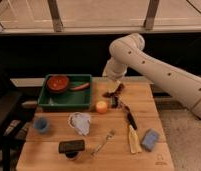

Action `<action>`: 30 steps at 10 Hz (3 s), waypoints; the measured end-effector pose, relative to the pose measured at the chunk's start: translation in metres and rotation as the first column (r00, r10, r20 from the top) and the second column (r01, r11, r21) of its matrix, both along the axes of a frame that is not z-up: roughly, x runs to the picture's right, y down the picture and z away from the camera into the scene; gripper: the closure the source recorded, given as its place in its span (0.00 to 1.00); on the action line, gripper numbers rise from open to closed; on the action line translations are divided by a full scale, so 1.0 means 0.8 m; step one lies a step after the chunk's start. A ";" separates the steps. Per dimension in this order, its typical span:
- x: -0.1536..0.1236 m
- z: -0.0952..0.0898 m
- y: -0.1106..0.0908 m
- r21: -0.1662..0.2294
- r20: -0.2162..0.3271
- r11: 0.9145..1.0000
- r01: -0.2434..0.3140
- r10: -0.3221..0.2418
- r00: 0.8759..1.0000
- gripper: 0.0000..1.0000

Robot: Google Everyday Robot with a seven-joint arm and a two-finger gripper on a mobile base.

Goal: Place pepper in tray

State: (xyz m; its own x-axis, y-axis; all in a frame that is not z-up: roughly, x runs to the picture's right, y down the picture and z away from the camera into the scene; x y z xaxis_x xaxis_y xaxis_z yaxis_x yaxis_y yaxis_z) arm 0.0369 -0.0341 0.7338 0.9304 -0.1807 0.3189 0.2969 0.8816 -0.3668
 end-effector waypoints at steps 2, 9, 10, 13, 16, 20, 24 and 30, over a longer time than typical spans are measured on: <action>-0.029 0.004 -0.005 0.016 0.015 1.000 0.023 -0.023 1.000 0.35; -0.086 0.005 -0.010 0.033 0.063 0.998 0.062 -0.064 0.996 0.35; -0.085 0.005 -0.010 0.032 0.062 0.998 0.061 -0.063 0.996 0.35; -0.095 0.013 -0.015 0.042 0.087 0.996 0.085 -0.088 0.992 0.35; -0.148 0.058 -0.038 0.060 0.137 0.987 0.150 -0.157 0.978 0.35; -0.182 0.134 -0.036 0.044 0.141 0.975 0.218 -0.222 0.965 0.35; -0.193 0.194 -0.029 0.012 0.117 0.974 0.226 -0.226 0.967 0.35; -0.219 0.243 -0.001 -0.048 0.129 0.978 0.203 -0.195 0.972 0.35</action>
